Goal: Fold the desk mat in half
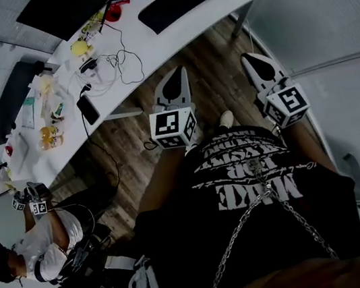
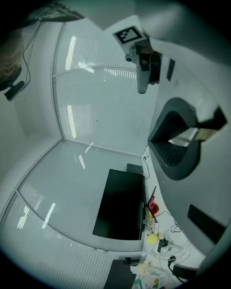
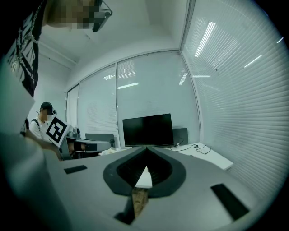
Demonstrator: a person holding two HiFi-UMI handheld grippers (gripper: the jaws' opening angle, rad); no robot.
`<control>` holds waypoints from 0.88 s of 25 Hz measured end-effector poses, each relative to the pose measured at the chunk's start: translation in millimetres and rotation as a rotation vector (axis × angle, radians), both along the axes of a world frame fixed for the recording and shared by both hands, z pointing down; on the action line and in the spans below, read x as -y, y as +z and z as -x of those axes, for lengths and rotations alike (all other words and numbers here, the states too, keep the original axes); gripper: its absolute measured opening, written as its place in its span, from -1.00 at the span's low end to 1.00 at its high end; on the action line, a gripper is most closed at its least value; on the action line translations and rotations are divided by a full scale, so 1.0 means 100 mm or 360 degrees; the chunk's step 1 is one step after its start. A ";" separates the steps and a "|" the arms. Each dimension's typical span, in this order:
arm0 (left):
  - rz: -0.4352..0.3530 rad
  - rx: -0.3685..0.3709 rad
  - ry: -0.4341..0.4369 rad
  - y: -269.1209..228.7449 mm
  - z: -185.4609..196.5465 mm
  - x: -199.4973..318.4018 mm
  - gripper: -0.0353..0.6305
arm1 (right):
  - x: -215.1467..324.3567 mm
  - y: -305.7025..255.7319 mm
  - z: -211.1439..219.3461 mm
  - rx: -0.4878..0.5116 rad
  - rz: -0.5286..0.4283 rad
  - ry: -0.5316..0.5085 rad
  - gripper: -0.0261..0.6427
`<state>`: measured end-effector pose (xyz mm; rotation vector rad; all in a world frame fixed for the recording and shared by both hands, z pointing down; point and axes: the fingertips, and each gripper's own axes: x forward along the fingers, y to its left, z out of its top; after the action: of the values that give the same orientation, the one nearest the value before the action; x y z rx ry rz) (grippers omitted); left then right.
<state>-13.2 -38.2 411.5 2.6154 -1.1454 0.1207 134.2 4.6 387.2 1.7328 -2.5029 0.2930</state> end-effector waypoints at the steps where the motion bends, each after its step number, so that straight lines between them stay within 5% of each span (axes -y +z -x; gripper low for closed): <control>1: -0.0016 0.0006 -0.0011 -0.04 -0.06 0.04 -0.89 | 0.04 -0.05 -0.08 0.0003 -0.0019 -0.0006 -0.94; 12: -0.0100 0.0088 -0.0077 -0.10 -0.73 0.29 -0.89 | 0.32 -0.13 -0.87 0.0048 -0.0090 -0.0044 -0.94; 22: -0.0045 0.0114 -0.0060 0.03 -0.85 0.36 -0.89 | 0.46 0.02 -0.94 0.0107 -0.0028 -0.0052 -0.94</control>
<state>71.8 -74.5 414.0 2.6319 -1.2285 0.1935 228.3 -40.9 389.1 1.7146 -2.5852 0.3330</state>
